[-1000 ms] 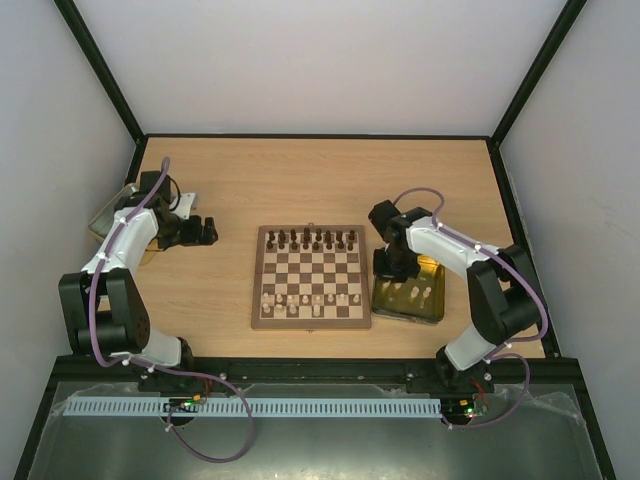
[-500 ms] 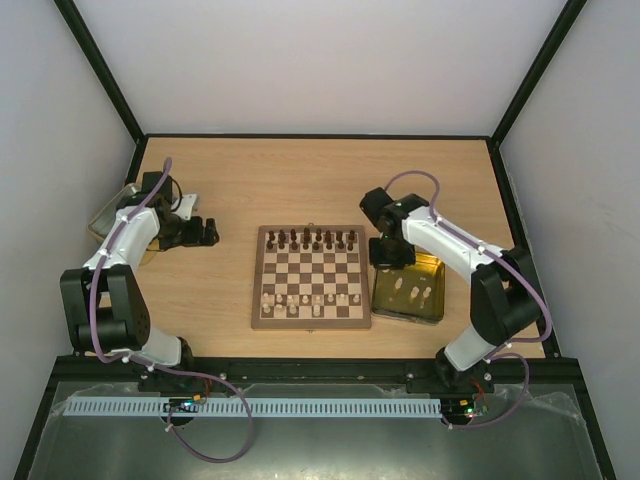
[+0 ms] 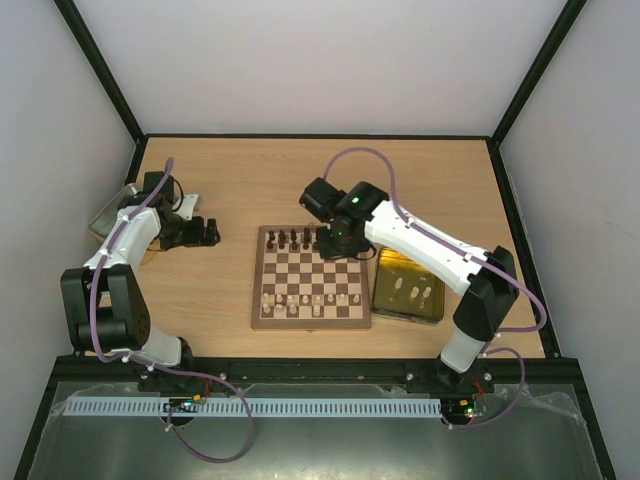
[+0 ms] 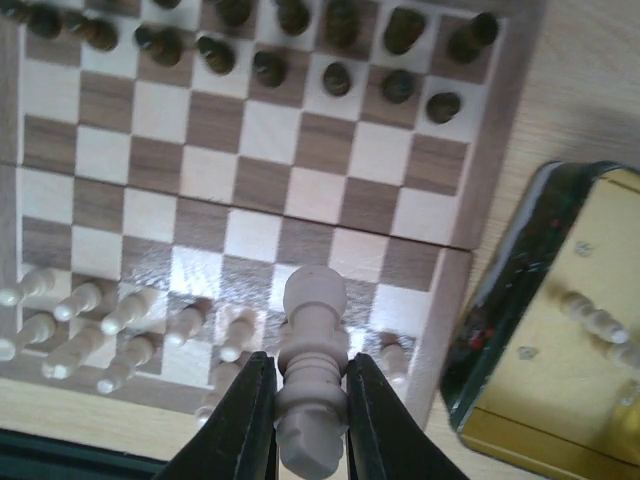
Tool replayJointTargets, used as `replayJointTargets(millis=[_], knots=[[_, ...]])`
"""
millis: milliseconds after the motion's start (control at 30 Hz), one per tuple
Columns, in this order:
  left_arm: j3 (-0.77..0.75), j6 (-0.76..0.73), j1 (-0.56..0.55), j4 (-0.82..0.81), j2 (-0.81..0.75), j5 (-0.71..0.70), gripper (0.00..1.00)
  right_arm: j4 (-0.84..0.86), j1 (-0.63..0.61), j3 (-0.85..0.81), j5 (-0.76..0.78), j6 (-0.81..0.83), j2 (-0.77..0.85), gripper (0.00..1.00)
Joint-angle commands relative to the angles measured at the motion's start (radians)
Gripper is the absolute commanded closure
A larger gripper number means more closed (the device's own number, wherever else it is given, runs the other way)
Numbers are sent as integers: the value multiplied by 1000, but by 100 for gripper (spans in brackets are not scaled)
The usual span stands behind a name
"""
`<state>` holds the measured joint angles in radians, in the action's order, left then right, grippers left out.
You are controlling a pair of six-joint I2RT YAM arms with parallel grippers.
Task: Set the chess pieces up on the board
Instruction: Pick up the chess piece from the storage box.
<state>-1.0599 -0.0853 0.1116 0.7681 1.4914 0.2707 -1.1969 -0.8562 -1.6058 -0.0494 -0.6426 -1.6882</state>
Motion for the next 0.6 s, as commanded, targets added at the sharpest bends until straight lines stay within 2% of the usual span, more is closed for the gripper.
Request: replayJointTargets(millis=[0, 267, 567], knots=[[8, 4, -3, 2, -13, 7, 1, -46, -82, -33, -25, -64, -43, 89], [11, 6, -3, -1, -18, 7, 0, 15, -212, -19, -80, -107, -97, 89], [11, 6, -3, -1, -16, 12, 1, 85, -251, 30, -119, -117, -129, 89]])
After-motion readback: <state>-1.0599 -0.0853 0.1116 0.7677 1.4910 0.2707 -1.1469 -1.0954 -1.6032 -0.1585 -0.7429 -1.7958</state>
